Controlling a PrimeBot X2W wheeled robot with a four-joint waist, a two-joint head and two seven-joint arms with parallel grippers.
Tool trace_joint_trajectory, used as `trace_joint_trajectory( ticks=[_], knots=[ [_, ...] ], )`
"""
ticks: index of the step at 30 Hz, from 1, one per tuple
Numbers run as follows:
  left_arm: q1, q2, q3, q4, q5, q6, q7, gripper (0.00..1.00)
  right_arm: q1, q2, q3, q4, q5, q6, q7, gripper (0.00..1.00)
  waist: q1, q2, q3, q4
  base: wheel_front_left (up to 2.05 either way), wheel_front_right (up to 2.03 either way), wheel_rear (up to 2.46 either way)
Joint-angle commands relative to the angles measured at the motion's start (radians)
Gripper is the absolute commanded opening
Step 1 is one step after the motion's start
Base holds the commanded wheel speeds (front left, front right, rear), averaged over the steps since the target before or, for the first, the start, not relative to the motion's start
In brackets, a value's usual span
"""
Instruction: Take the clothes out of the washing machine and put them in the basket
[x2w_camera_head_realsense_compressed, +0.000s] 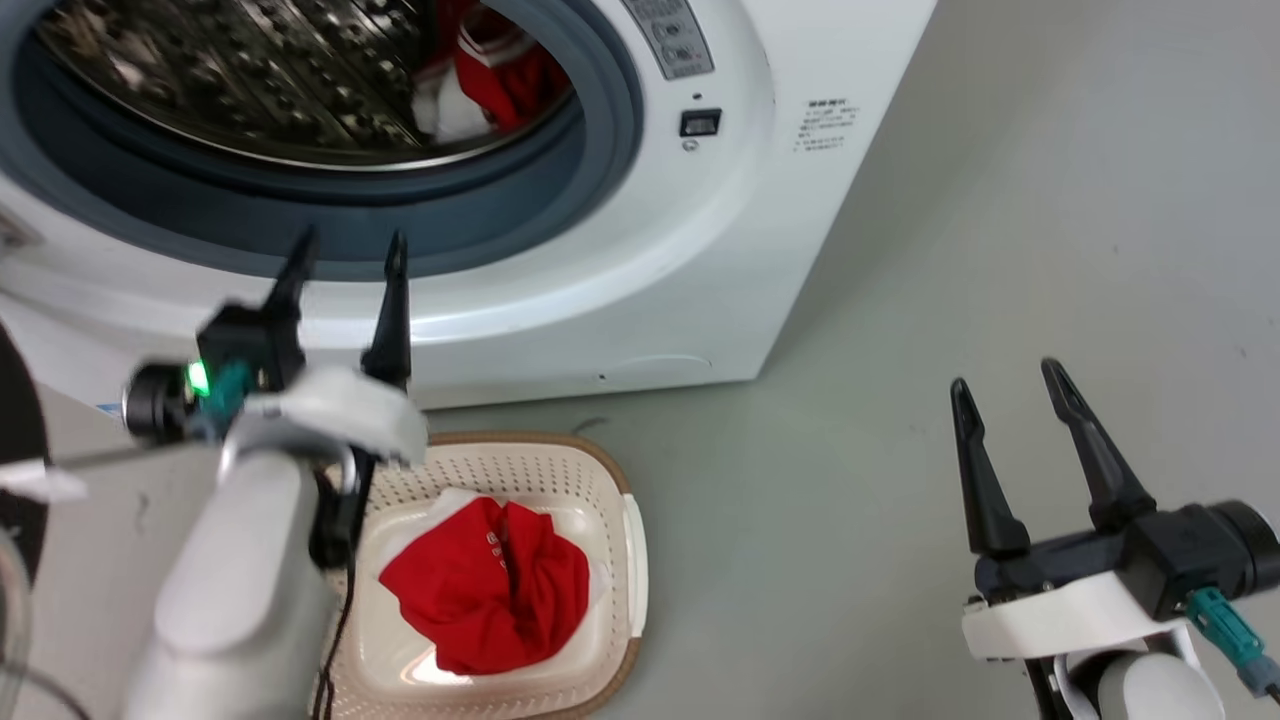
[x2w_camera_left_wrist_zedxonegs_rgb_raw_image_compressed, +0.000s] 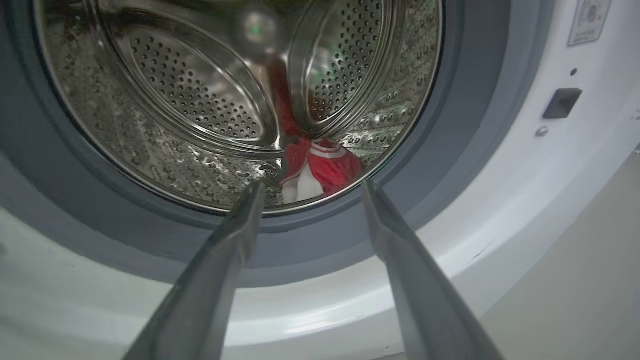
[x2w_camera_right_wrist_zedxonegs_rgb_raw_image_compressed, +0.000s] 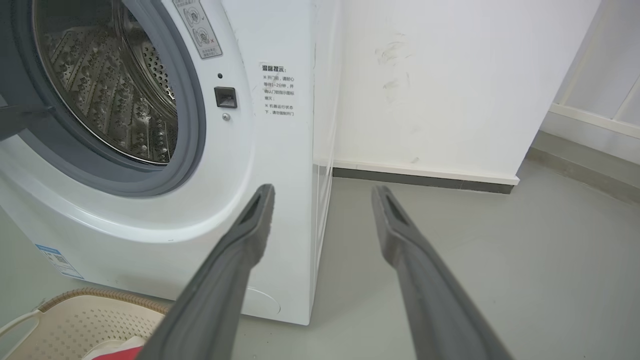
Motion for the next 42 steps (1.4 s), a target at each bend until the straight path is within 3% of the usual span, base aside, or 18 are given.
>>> trace_joint_trajectory(
  ticks=[1,15,23,33,42],
  knots=[
    [-0.037,0.009,-0.003,0.028,0.009,-0.009,-0.002,1.00,-0.019,0.001,0.006,-0.007,0.004,-0.001,-0.002,1.00,0.0002,-0.0001,0.035,-0.023,0.00,0.00,0.00],
    [-0.660,0.087,-0.069,0.457,0.064,-0.114,0.216,1.00,-0.148,0.001,0.045,-0.037,0.070,-0.001,-0.002,1.00,0.0002,-0.0001,0.287,-0.150,0.00,0.00,0.00],
    [-0.937,0.132,-0.120,0.611,0.071,-0.144,0.426,1.00,-0.189,0.002,0.054,-0.050,0.116,-0.001,-0.002,1.00,0.0002,-0.0001,0.404,-0.213,0.00,0.00,0.00],
    [-1.134,0.164,-0.168,0.711,0.041,-0.152,0.629,1.00,-0.217,0.002,0.057,-0.063,0.161,-0.001,-0.002,1.00,0.0002,-0.0001,0.502,-0.260,0.00,0.00,0.00],
    [-1.161,0.181,-0.217,0.767,0.041,-0.153,0.661,1.00,-0.226,0.002,0.057,-0.062,0.176,-0.001,-0.002,1.00,0.0002,-0.0001,0.529,-0.278,0.00,0.00,0.00]
  ],
)
